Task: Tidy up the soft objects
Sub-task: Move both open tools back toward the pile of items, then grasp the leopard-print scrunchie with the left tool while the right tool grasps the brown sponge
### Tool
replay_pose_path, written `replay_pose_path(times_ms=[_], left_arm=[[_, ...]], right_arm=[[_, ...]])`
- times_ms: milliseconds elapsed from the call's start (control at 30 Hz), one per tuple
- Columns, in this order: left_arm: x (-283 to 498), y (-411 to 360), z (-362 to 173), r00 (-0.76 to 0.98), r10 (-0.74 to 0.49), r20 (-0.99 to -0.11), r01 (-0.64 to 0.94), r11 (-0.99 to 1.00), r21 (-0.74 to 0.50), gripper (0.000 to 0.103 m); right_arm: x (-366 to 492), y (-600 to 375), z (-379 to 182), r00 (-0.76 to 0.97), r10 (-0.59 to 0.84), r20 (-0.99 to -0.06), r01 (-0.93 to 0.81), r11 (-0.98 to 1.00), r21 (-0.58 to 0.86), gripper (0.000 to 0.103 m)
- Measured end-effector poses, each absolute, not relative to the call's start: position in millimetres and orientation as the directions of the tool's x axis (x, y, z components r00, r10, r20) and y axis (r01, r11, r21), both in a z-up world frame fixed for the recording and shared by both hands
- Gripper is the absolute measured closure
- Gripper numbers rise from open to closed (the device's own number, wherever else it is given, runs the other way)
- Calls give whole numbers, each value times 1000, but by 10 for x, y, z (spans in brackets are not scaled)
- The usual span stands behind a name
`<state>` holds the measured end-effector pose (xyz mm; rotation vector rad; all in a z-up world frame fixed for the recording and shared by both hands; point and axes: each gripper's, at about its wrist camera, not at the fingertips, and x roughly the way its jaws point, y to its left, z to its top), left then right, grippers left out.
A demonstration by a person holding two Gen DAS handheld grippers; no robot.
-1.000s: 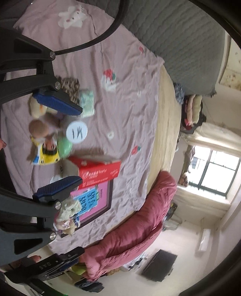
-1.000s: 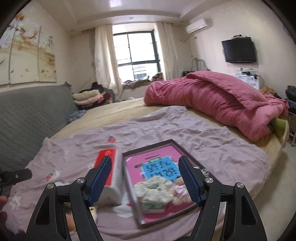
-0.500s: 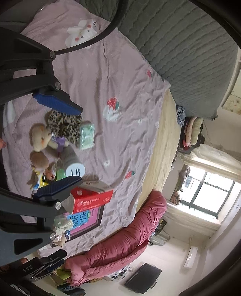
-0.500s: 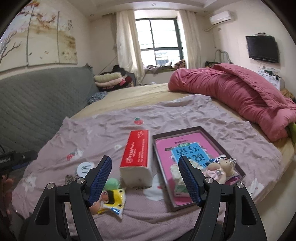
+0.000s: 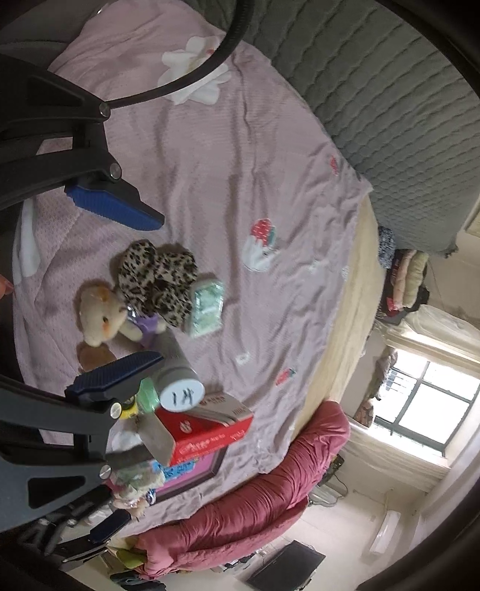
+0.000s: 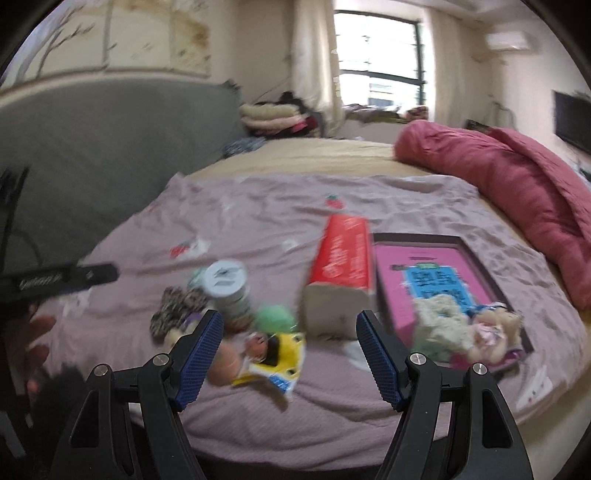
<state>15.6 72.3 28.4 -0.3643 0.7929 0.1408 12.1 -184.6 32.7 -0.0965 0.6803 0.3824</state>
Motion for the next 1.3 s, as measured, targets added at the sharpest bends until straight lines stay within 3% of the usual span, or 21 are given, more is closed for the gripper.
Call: replay_pose_path(times_ms=[333, 867, 1300], left_arm=[[225, 865, -87, 668, -36, -743, -270, 919, -287, 35], [637, 1095, -610, 646, -184, -741, -282, 845, -455, 35], [905, 1038, -840, 617, -188, -764, -259, 869, -423, 35]], right_arm=[[67, -1436, 58, 645, 381, -662, -505, 863, 5, 27], [202, -1163, -316, 573, 368, -733, -562, 827, -25, 27], [411, -998, -560, 534, 343, -773, -565, 825, -25, 27]])
